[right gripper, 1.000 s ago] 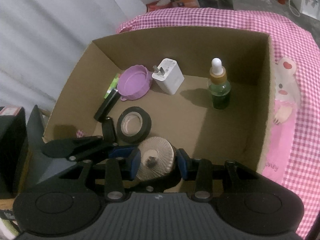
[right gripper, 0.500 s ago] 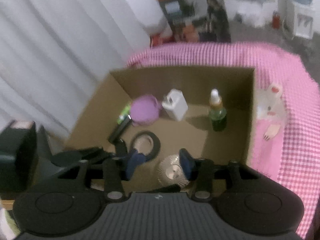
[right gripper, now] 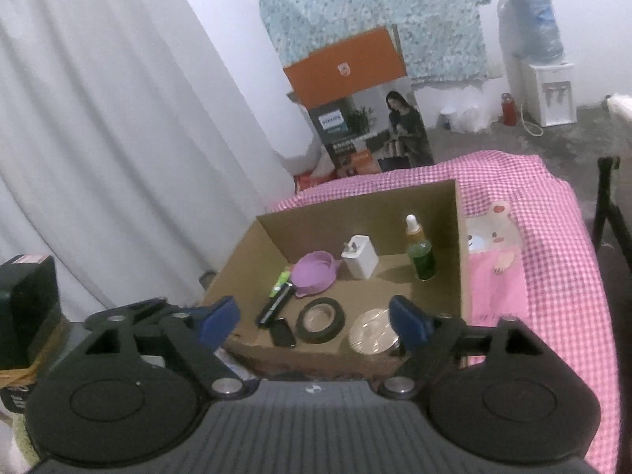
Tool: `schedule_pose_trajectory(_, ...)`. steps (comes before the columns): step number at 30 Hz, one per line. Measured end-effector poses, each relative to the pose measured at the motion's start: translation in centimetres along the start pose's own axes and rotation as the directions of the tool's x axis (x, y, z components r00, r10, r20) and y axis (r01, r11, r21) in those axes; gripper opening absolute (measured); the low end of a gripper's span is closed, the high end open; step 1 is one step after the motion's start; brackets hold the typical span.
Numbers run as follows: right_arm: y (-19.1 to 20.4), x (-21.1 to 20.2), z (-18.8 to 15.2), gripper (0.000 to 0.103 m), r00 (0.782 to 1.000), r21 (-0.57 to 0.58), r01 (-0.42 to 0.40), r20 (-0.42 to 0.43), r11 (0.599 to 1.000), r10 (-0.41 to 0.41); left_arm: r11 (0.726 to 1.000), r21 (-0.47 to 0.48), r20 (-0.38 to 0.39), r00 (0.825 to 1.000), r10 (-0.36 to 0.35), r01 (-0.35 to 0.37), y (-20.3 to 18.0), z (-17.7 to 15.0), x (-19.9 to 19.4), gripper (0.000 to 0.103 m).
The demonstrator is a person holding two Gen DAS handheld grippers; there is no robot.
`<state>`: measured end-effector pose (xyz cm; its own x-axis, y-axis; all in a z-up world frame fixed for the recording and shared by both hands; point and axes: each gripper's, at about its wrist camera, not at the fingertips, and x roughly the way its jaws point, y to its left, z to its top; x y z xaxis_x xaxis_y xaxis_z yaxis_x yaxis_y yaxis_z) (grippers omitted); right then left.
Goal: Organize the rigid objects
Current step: 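Move the right gripper to the white plastic jar beside the box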
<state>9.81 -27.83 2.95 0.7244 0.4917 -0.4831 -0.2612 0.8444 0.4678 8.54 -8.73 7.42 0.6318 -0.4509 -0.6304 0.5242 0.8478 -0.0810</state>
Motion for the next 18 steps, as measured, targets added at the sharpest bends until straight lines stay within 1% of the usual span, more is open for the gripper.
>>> schedule_pose_trajectory(2,0.7,-0.7,-0.9,0.097,1.000,0.009,-0.011,0.028,1.000,0.011,0.999,0.020,0.016,0.999,0.031,-0.031,0.2,-0.8,-1.3,0.103)
schedule_pose_trajectory(5,1.8,-1.2,-1.9,0.097,0.999,0.028,-0.019,0.047,0.999,0.018,0.997,0.025,0.045,0.997,0.067,-0.068,0.8,-1.8,-3.1,0.103)
schedule_pose_trajectory(8,2.8,-1.2,-2.9,0.097,0.997,0.045,-0.055,0.053,0.997,0.052,0.993,0.019,0.081,0.990,0.114,-0.116,1.6,-3.0,-4.5,0.103)
schedule_pose_trajectory(11,3.6,-0.6,-3.6,0.097,0.996,0.059,-0.083,0.041,0.995,0.081,0.985,-0.001,0.091,0.981,0.170,-0.171,2.1,-3.8,-5.4,0.103)
schedule_pose_trajectory(14,4.3,0.7,-3.8,0.097,0.994,0.064,-0.107,0.009,0.992,0.106,0.974,-0.015,0.088,0.970,0.226,-0.226,2.7,-4.5,-5.7,0.103)
schedule_pose_trajectory(16,4.7,1.6,-3.9,0.097,0.992,0.065,-0.122,-0.016,0.990,0.123,0.961,-0.014,0.084,0.958,0.276,-0.276,3.2,-5.0,-5.5,0.103)
schedule_pose_trajectory(18,5.2,2.8,-4.0,0.097,0.989,0.061,-0.140,-0.039,0.988,0.142,0.946,-0.014,0.063,0.944,0.323,-0.323,3.7,-5.4,-4.7,0.103)
